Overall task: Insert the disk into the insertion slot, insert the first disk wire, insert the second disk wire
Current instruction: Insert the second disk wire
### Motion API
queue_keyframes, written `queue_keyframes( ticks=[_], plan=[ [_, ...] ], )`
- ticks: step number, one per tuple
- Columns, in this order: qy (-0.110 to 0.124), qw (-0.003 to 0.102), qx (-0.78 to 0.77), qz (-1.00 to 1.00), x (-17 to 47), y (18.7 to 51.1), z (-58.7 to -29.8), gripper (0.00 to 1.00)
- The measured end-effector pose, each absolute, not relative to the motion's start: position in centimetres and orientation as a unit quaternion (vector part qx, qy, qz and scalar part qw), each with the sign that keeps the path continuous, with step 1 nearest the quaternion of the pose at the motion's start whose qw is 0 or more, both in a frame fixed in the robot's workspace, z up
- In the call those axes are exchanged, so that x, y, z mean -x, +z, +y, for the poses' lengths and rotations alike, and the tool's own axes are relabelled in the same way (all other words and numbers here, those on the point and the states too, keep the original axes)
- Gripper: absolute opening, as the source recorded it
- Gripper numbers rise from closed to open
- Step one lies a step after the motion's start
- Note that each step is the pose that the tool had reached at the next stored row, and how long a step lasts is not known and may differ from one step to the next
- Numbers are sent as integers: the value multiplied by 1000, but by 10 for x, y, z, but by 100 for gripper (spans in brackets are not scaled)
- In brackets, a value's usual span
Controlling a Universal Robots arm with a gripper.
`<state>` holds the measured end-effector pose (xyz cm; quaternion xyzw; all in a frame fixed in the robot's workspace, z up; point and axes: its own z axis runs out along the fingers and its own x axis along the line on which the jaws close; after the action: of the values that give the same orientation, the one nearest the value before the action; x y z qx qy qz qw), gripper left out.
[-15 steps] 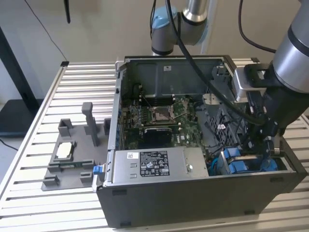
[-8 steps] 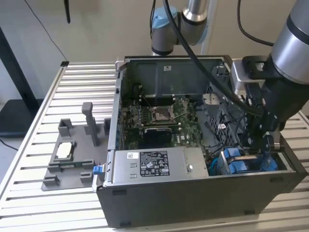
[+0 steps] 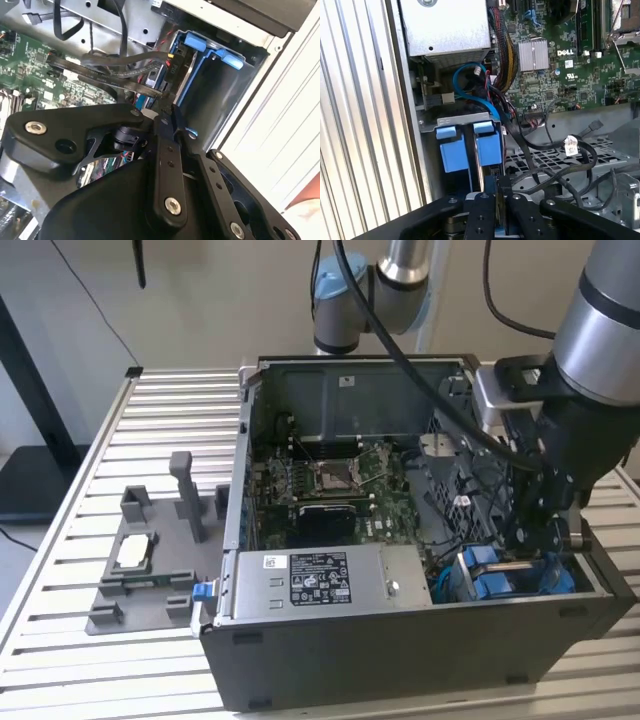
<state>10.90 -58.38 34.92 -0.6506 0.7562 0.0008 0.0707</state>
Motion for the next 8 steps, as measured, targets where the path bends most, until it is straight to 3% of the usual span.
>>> queue_keyframes(
  ticks=[4, 8],
  plan=[
    [-12, 75, 652, 754, -108, 346, -575, 16],
    [-26, 67, 654, 753, -107, 344, -569, 16]
  ],
)
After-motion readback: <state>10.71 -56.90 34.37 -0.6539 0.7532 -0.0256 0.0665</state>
